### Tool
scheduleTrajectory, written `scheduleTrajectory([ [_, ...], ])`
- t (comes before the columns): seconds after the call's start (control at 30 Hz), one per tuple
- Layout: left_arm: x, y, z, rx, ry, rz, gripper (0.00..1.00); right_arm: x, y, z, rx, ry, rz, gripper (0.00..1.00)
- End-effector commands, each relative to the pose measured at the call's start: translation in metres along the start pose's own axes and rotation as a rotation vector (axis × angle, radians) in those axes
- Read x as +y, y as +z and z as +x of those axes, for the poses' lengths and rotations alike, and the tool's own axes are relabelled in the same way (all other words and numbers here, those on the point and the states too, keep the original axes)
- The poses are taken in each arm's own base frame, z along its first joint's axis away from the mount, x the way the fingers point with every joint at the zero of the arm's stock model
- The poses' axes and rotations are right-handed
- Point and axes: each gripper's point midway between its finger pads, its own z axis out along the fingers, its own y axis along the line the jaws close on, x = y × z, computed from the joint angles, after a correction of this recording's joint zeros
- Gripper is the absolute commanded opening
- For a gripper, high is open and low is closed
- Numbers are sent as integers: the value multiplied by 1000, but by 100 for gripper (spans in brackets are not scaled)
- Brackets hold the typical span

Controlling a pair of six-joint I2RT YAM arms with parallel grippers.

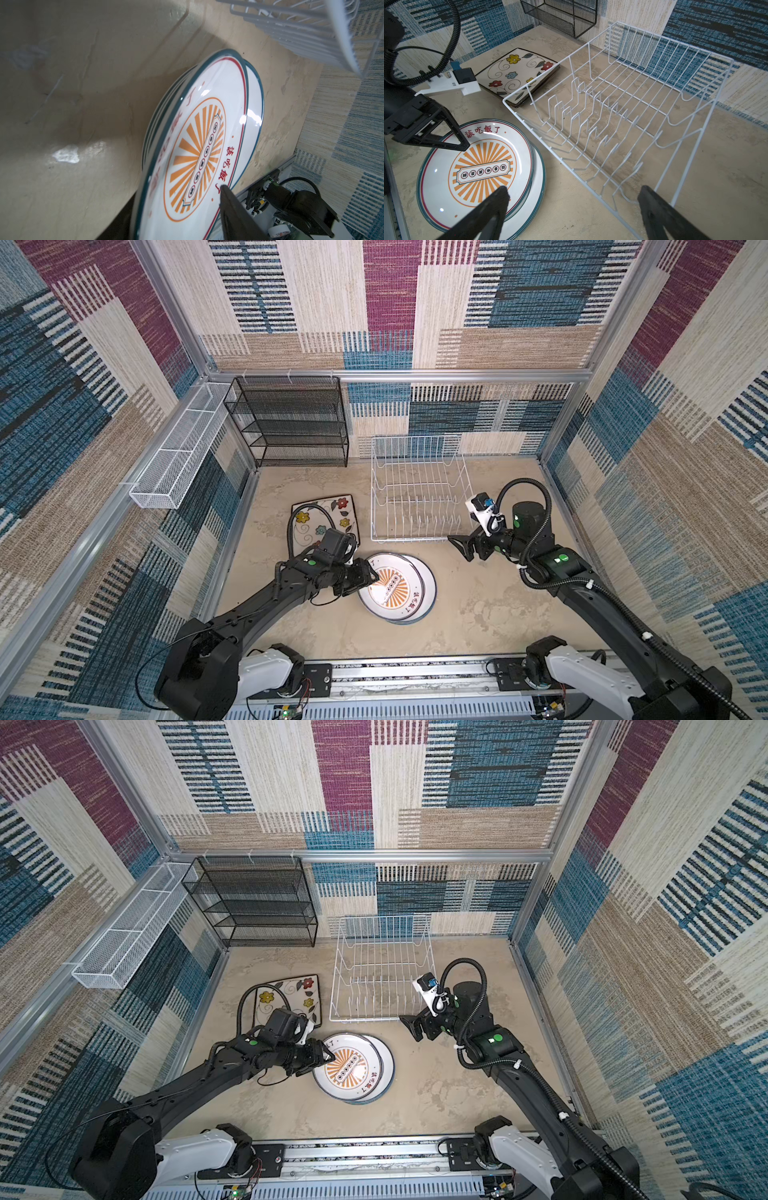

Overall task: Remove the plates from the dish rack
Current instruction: 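Lower the sunburst plate flat onto the plate stack with the left gripper, then open the left gripper and raise it away from the stacked plates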

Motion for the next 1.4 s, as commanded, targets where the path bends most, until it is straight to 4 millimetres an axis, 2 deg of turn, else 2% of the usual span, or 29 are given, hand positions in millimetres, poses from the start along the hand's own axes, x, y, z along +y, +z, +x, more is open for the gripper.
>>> scheduleTrajectory([
  [0.0, 6, -1, 0, -1, 37, -35, 57, -1, -2, -10, -47, -18, 10, 99],
  [0.43, 1, 6, -5, 25, 58, -74, 58, -2, 0, -6, -32, -8, 13, 99],
  [0.77, -7, 12, -5, 63, 102, -128, 63, -3, 1, -5, -30, -12, 16, 99],
  [1.07, 6, 8, -6, 76, 106, -234, 67, -5, 2, -2, -21, -16, 29, 99],
  [1.23, 6, 5, -9, 70, 116, -251, 70, -8, 1, -1, -23, -10, 49, 99],
  [1.37, 7, -5, -14, 47, 132, -289, 71, -20, -2, -7, -44, 18, 120, 99],
])
